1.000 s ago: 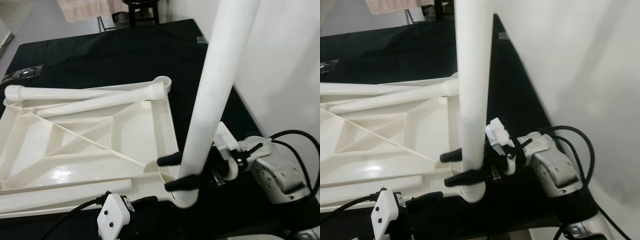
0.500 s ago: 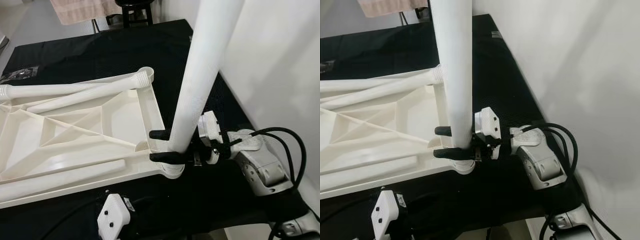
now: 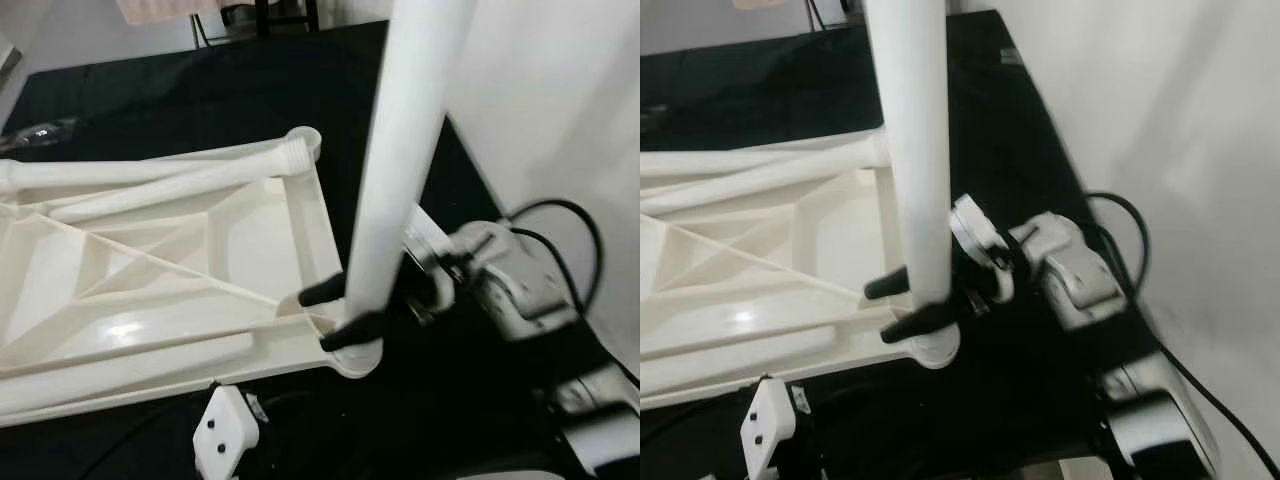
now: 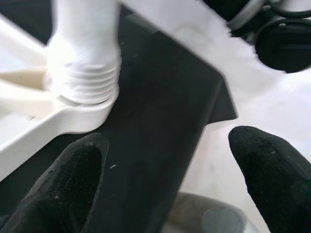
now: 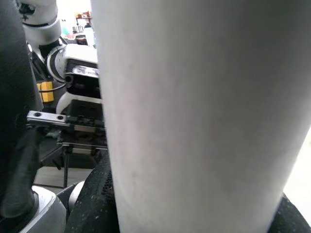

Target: Building children table

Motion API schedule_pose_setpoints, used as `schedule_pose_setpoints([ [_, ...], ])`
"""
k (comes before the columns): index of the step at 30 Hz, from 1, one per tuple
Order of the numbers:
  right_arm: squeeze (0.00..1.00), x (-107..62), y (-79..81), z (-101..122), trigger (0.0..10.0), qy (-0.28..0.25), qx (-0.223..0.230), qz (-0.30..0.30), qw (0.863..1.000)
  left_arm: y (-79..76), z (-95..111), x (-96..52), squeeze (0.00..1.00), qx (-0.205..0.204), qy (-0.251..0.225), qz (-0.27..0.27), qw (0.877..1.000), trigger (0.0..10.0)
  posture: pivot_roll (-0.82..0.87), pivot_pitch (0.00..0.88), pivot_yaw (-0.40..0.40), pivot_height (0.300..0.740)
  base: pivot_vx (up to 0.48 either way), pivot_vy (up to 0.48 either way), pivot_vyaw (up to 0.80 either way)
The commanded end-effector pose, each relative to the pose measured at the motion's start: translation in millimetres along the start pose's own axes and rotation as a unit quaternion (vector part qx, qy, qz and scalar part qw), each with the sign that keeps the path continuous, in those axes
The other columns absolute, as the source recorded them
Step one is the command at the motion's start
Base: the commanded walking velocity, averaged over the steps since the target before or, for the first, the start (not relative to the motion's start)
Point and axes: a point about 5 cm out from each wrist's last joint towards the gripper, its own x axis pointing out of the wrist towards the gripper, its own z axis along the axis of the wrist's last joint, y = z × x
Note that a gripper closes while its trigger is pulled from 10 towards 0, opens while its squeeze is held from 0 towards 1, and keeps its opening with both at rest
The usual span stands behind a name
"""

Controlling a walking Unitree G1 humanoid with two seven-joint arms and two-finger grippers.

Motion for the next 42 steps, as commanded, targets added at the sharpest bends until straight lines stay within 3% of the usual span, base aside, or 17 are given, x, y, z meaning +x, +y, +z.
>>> schedule_pose_setpoints([
  [1,0.0,4.5,-0.4,-11.2,10.0,0.012,0.017,0.008,1.0,-4.9,-2.2,-2.1,0.0,-0.01,0.01,-0.009,1.0,10.0,0.03,0.289,0.016,0.74,0.0,0.0,0.0],
  [7,0.0,17.0,-12.9,-7.7,10.0,0.016,0.002,0.03,0.999,-11.3,-1.2,-4.4,0.0,-0.012,0.01,-0.011,1.0,10.0,0.06,0.296,0.004,0.74,0.0,0.0,0.0],
  [29,0.0,14.1,0.1,-14.4,10.0,0.066,-0.064,0.051,0.994,-12.8,-0.9,-5.9,0.0,-0.013,0.011,-0.012,1.0,10.0,0.06,0.284,0.009,0.74,0.0,0.0,0.0],
  [33,0.0,14.8,6.8,-21.1,10.0,0.129,-0.083,0.082,0.985,-12.0,-0.3,-5.8,0.0,-0.012,0.01,-0.012,1.0,10.0,0.06,0.291,0.006,0.74,0.0,0.0,0.0],
  [39,0.0,13.9,8.0,-24.8,10.0,0.169,-0.101,0.099,0.975,-11.3,0.1,-5.6,0.0,-0.012,0.009,-0.011,1.0,10.0,0.06,0.294,0.003,0.74,0.0,0.0,0.0],
  [42,0.0,14.0,4.4,-22.8,10.0,0.164,-0.1,0.093,0.977,-10.9,0.1,-5.3,0.0,-0.011,0.009,-0.01,1.0,10.0,0.06,0.294,0.002,0.74,0.0,0.0,0.0],
])
